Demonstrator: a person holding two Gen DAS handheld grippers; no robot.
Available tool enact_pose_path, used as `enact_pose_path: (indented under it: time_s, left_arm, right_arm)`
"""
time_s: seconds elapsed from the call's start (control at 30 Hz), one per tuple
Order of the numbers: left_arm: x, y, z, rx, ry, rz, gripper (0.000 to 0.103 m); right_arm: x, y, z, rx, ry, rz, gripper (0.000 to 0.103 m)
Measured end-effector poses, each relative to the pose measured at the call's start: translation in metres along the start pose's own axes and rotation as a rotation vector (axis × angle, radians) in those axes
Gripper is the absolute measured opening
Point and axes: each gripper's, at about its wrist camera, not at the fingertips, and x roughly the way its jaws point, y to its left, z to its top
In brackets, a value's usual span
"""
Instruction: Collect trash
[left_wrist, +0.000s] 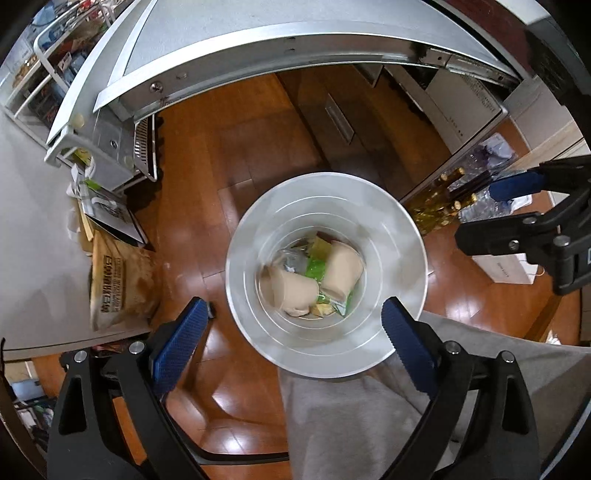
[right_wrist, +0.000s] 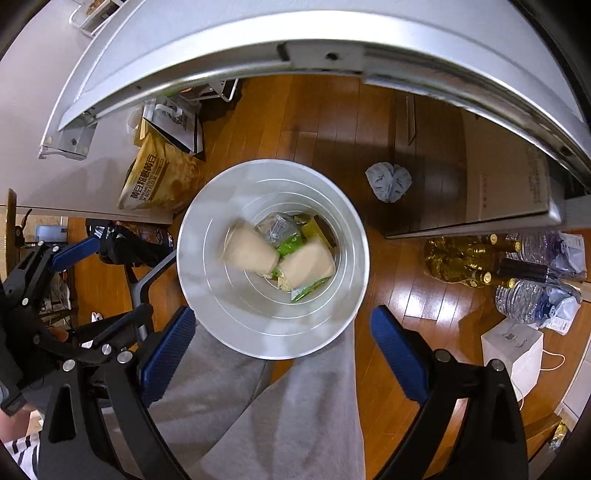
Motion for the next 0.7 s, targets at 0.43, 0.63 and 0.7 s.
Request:
enact_pose_path:
  time_s: [0.43,0.63,0.7]
  left_arm:
    - [-0.015,0.003,0.001,-0.048,-0.018,0.006,0.096]
    - [-0.062,0.003,0.006,-0.084,-0.125,0.038,0.096]
    - [-0.084,0.006,0.010,-0.105,-0.186,0.065,0.096]
  right_arm:
    - [-0.031,-0.004,-0.006,0.021,-0.056,0.036,0.094]
    - [-0.081,0.003,-0.015,-0.007,-0.143,0.086,0.094]
    - [-0.106,0.004,-0.019,-0.023,-0.215,0.087,0.094]
